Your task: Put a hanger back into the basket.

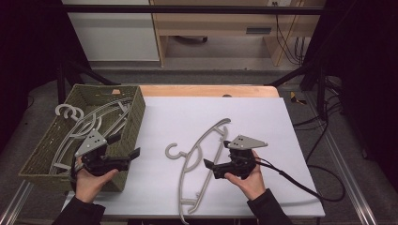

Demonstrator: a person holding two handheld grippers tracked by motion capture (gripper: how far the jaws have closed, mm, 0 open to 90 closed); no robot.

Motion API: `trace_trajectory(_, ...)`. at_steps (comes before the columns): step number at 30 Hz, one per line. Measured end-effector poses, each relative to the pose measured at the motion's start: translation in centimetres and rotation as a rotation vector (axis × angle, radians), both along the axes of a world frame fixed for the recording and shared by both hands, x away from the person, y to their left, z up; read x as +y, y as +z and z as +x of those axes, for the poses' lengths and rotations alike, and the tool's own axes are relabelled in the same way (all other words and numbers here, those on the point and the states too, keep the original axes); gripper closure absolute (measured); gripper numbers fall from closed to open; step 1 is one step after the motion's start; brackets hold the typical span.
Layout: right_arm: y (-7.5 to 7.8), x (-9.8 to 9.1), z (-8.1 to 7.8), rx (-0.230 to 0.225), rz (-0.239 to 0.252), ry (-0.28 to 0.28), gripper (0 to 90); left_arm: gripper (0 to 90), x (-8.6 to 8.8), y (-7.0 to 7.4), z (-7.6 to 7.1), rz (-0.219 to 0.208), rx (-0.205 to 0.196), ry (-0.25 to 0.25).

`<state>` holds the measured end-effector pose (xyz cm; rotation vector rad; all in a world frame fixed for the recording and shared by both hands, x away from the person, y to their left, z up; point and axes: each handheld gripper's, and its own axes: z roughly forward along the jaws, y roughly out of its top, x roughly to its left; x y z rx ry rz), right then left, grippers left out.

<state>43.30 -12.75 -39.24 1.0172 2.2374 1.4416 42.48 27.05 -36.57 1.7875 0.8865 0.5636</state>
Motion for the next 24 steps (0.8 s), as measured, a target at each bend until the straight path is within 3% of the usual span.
trace_trajectory(10, -1.9, 3.5, -0.3, 0.025, -0.088, 0.041, 8.2, 9.3, 0.1, -0.1, 0.1, 0.006, -0.003, 0.01)
trace_trajectory(14, -2.9, 5.2, -0.6, 0.054, -0.118, 0.063, 11.5, 9.2, -0.1, -0.1, 0.0, 0.011, -0.005, 0.007)
trace_trajectory(15, -3.5, 6.1, -0.9, 0.063, -0.148, 0.075, 13.6, 9.0, -0.1, -0.1, 0.0, 0.023, -0.006, 0.006)
trace_trajectory(24, -6.5, 9.2, -1.4, 0.132, -0.204, 0.1, 17.9, 8.8, -0.1, -0.1, 0.1, 0.025, -0.002, 0.008)
